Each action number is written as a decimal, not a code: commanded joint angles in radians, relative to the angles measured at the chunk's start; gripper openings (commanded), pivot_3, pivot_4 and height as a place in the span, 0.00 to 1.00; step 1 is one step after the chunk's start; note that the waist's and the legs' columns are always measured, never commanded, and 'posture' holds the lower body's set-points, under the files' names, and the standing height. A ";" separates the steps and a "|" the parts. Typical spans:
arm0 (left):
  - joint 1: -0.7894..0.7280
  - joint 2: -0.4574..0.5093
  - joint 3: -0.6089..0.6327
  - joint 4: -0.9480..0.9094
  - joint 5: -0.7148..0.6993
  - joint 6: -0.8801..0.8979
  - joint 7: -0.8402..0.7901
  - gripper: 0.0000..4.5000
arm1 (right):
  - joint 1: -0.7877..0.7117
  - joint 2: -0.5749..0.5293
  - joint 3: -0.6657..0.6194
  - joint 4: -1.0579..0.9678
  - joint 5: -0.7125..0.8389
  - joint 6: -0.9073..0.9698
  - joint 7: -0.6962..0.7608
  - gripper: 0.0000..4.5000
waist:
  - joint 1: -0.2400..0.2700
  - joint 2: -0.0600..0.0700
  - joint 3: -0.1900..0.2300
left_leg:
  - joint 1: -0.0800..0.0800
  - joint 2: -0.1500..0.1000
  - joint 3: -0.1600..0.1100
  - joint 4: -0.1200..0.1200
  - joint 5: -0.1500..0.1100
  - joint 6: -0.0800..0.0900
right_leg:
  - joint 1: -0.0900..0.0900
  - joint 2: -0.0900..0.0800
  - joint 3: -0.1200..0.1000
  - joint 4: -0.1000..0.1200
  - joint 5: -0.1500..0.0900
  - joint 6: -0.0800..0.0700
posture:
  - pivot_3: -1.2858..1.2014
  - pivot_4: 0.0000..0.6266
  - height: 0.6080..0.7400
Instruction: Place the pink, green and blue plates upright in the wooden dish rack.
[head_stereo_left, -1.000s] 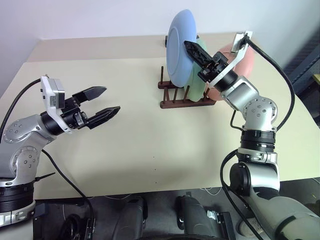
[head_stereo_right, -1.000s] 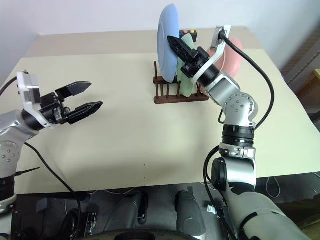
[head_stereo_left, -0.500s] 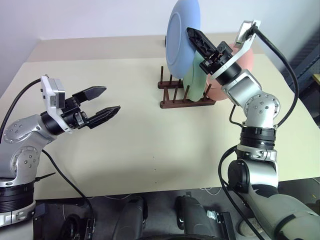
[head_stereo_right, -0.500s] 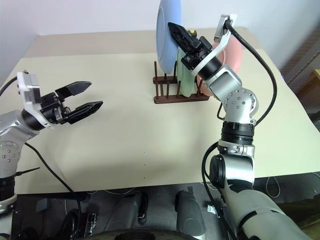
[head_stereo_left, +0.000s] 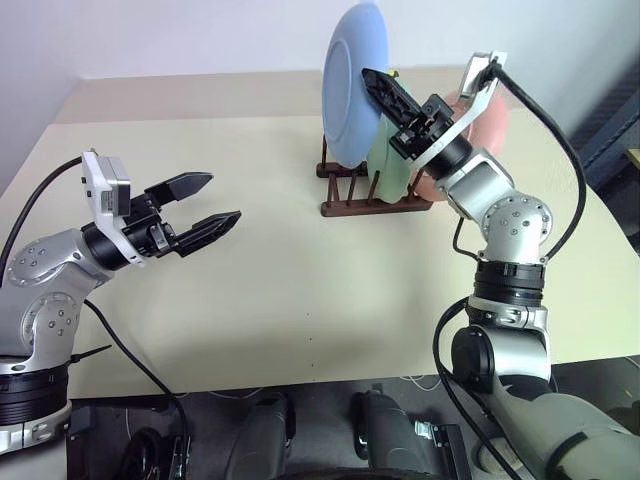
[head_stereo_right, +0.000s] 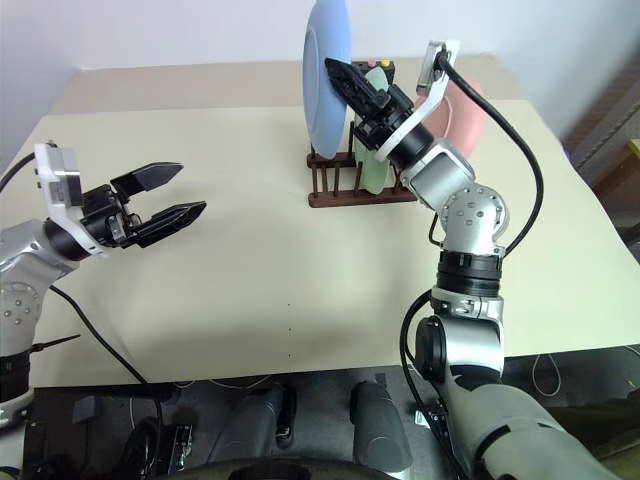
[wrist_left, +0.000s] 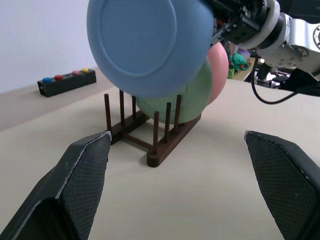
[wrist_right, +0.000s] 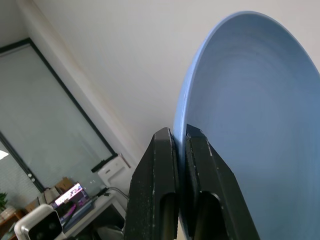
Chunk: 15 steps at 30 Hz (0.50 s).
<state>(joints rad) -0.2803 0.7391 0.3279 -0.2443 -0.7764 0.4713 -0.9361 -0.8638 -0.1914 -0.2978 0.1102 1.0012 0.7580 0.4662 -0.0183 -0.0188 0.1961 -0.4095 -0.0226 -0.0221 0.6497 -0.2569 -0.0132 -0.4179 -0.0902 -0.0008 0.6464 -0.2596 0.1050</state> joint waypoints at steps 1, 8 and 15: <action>-0.008 0.003 0.015 -0.032 -0.012 -0.006 -0.001 0.97 | 0.007 -0.004 0.015 -0.057 -0.007 -0.016 0.025 0.00 | 0.000 0.000 0.000 | 0.000 0.000 0.000 0.000 0.000 0.000 | 0.000 0.000 0.000 0.000 0.000 0.000 | 0.52 0.24 1.00; -0.003 0.006 0.018 -0.037 -0.013 -0.003 0.000 0.97 | 0.023 -0.013 0.022 -0.049 -0.035 -0.035 0.049 0.00 | -0.001 0.000 0.000 | 0.000 0.000 0.000 0.000 0.000 0.000 | 0.000 0.000 0.000 0.000 0.000 0.000 | 0.52 0.24 1.00; -0.013 0.007 0.015 -0.032 -0.014 0.000 0.000 0.97 | 0.033 -0.008 0.027 -0.044 -0.050 -0.036 0.051 0.00 | 0.000 0.000 0.000 | 0.000 0.000 0.000 0.000 0.000 0.000 | 0.000 0.000 0.000 0.000 0.000 0.000 | 0.52 0.24 1.00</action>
<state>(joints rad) -0.2811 0.7392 0.3279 -0.2486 -0.7764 0.4744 -0.9347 -0.8257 -0.1969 -0.2706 0.1099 0.9475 0.7409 0.5059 -0.0185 -0.0188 0.1961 -0.4095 -0.0226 -0.0221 0.6497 -0.2569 -0.0132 -0.4180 -0.0900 -0.0008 0.6464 -0.2596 0.1050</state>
